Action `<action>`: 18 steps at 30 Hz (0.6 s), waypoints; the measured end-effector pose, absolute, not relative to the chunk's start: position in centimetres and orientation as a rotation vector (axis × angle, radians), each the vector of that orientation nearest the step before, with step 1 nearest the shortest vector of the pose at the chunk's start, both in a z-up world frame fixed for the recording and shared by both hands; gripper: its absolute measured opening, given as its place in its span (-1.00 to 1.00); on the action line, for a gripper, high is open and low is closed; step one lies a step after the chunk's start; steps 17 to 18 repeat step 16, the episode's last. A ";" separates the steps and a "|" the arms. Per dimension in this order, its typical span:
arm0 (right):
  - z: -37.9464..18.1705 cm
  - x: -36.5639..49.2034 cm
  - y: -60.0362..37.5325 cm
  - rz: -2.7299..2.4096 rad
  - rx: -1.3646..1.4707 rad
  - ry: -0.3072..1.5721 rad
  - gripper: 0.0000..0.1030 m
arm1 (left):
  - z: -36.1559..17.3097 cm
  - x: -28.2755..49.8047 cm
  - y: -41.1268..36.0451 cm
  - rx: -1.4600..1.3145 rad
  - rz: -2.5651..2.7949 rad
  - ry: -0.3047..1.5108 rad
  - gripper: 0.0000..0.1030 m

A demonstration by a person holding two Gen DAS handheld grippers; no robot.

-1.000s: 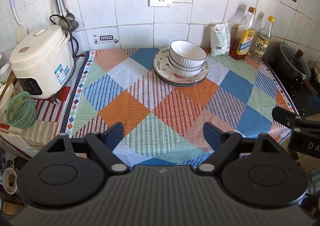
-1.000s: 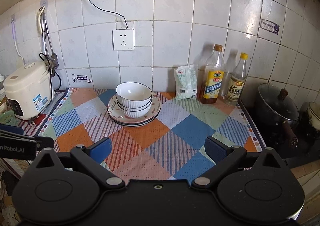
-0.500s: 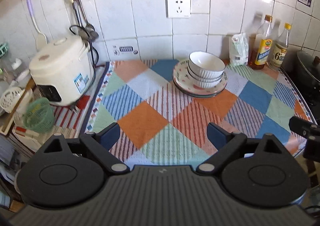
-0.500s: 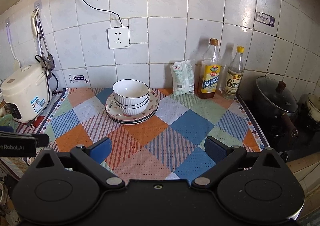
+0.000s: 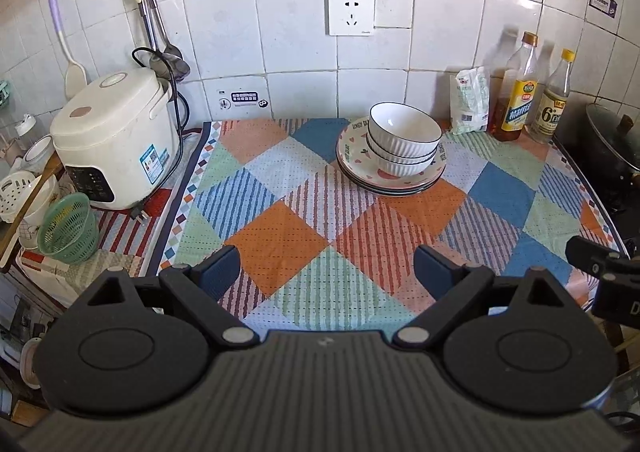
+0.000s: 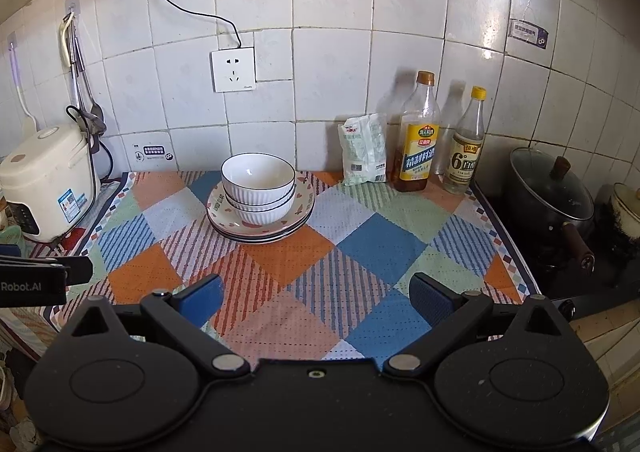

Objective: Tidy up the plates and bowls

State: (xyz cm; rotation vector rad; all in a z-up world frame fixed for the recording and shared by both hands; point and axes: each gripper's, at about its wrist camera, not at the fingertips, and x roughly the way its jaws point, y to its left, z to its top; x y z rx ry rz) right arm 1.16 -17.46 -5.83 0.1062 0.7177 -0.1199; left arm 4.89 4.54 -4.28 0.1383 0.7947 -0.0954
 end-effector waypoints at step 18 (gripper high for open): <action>-6.2 1.0 -17.7 -0.120 0.114 0.727 0.95 | -5.0 5.0 4.6 0.129 -0.100 0.832 0.93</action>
